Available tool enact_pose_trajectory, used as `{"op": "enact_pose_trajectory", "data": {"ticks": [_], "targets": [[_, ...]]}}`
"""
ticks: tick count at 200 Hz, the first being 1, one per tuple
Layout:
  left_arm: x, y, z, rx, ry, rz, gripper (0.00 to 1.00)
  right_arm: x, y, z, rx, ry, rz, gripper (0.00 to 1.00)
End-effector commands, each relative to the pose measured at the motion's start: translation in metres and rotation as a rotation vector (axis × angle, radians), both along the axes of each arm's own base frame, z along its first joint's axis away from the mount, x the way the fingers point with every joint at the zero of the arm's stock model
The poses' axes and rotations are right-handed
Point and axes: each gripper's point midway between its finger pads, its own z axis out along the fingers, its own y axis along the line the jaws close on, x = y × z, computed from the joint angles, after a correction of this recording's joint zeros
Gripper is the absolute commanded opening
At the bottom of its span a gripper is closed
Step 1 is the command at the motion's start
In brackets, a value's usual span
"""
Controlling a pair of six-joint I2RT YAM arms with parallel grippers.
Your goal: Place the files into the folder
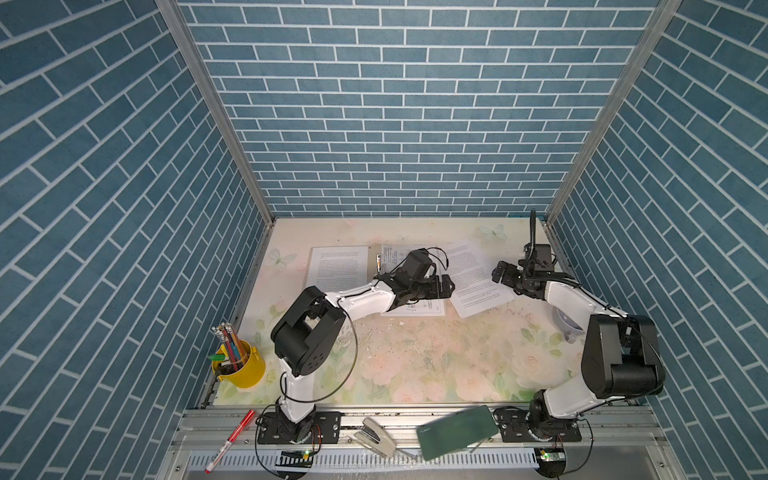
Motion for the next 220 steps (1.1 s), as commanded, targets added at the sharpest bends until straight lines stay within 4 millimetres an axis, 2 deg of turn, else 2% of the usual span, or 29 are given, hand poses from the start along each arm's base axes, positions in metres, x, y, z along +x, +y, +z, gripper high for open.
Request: {"op": "enact_pose_trajectory", "data": {"ticks": [1,28,65,126,164,220], "targets": [[-0.004,-0.017,-0.012,0.006,0.056,-0.03,1.0,0.004,-0.003,-0.015,-0.003,0.041,0.053,0.98],[-0.002,-0.035,-0.023,0.0,0.095,-0.054,1.0,0.008,-0.013,-0.025,0.033,0.064,0.043,0.96],[0.0,-0.051,-0.038,0.023,0.129,-0.075,1.0,0.006,-0.019,-0.038,0.077,0.125,0.051,0.87],[0.005,-0.057,-0.05,0.058,0.141,-0.089,1.0,-0.011,-0.02,-0.054,0.186,0.197,0.034,0.75],[0.009,-0.065,-0.053,0.059,0.143,-0.102,1.0,-0.014,-0.017,-0.059,0.272,0.214,0.031,0.67],[0.012,-0.07,-0.068,0.083,0.164,-0.119,1.0,-0.017,-0.016,-0.066,0.335,0.238,0.029,0.63]]}}
